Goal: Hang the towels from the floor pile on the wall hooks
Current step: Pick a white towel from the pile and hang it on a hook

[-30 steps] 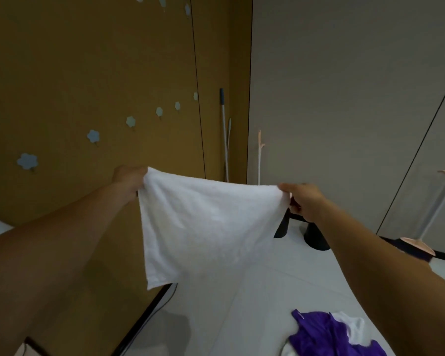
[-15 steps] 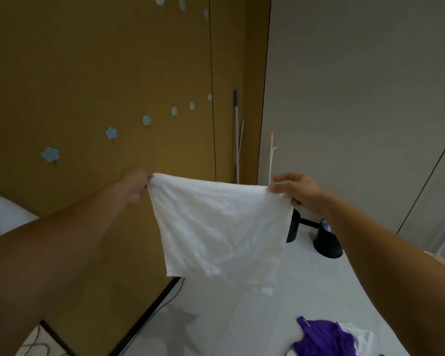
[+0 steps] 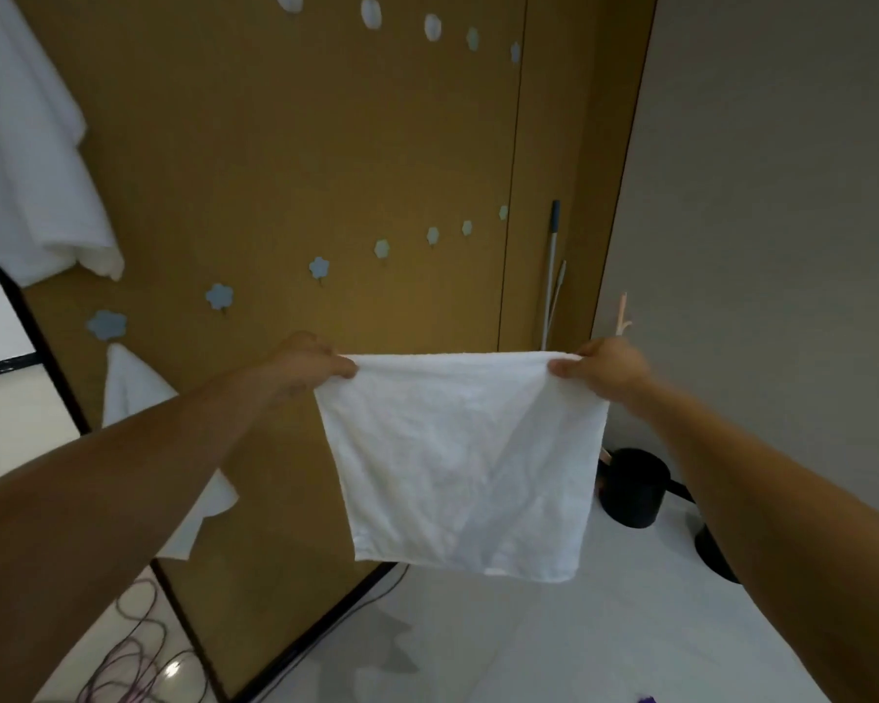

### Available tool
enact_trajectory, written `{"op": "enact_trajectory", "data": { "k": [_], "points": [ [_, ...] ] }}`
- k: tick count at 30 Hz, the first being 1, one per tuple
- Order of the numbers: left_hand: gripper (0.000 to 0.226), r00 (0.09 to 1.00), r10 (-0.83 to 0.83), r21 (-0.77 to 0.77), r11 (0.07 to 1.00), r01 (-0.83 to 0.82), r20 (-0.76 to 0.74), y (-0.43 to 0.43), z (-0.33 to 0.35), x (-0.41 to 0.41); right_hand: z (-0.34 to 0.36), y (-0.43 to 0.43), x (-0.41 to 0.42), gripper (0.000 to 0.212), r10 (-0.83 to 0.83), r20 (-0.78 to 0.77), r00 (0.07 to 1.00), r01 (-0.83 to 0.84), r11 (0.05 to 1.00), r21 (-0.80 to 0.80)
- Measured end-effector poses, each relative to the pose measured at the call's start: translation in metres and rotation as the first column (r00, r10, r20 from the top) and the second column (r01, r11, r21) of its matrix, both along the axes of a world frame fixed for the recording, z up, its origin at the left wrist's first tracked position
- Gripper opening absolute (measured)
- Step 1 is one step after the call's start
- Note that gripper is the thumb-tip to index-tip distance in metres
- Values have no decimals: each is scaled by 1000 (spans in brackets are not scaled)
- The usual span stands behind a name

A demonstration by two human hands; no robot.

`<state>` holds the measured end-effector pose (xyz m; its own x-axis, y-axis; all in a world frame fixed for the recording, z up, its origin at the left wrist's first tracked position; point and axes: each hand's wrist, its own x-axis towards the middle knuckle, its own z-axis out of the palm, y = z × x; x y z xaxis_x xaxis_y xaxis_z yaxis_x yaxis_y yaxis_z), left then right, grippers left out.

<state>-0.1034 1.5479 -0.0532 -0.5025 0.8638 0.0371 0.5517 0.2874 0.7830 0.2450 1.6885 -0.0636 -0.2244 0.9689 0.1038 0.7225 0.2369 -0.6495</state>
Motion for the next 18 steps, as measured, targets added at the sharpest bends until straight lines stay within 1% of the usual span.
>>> {"op": "enact_trajectory", "data": {
  "k": [3, 5, 6, 8, 9, 11, 13, 15, 17, 18],
  "points": [
    [19, 997, 21, 21, 1000, -19, -72, -2, 15, -22, 12, 12, -29, 44, 8, 15, 1000, -8, 998, 55],
    [20, 991, 50, 52, 998, -43, -128, 0, 27, -34, 23, 15, -53, 48, -23, 65, 998, 11, 984, 175],
    [23, 981, 84, 86, 994, -70, -173, 1, 32, -40, 30, 15, -65, 47, -33, 77, 996, 13, 969, 247],
    [28, 942, 208, 232, 962, -147, -263, 6, 40, -47, 40, 18, -91, 40, 8, 56, 998, -25, 947, 322],
    [26, 925, 267, 324, 930, -174, -271, 8, 44, -50, 44, 21, -105, 37, 37, 10, 999, -39, 948, 315],
    [14, 917, 337, 444, 869, -216, -213, 13, 53, -58, 52, 28, -131, 34, 56, -90, 994, -29, 959, 280],
    [10, 919, 376, 501, 822, -270, -121, 19, 64, -69, 59, 36, -155, 33, 77, -138, 987, -29, 947, 320],
    [19, 930, 365, 559, 781, -280, -45, 25, 74, -83, 66, 44, -180, 31, 102, -181, 978, -30, 931, 364],
    [8, 944, 329, 590, 760, -273, 14, 31, 83, -98, 74, 52, -205, 32, 93, -215, 972, -2, 921, 389],
    [9, 947, 322, 603, 753, -263, 11, 33, 89, -107, 79, 55, -217, 32, 81, -211, 974, 14, 911, 411]
  ]
}}
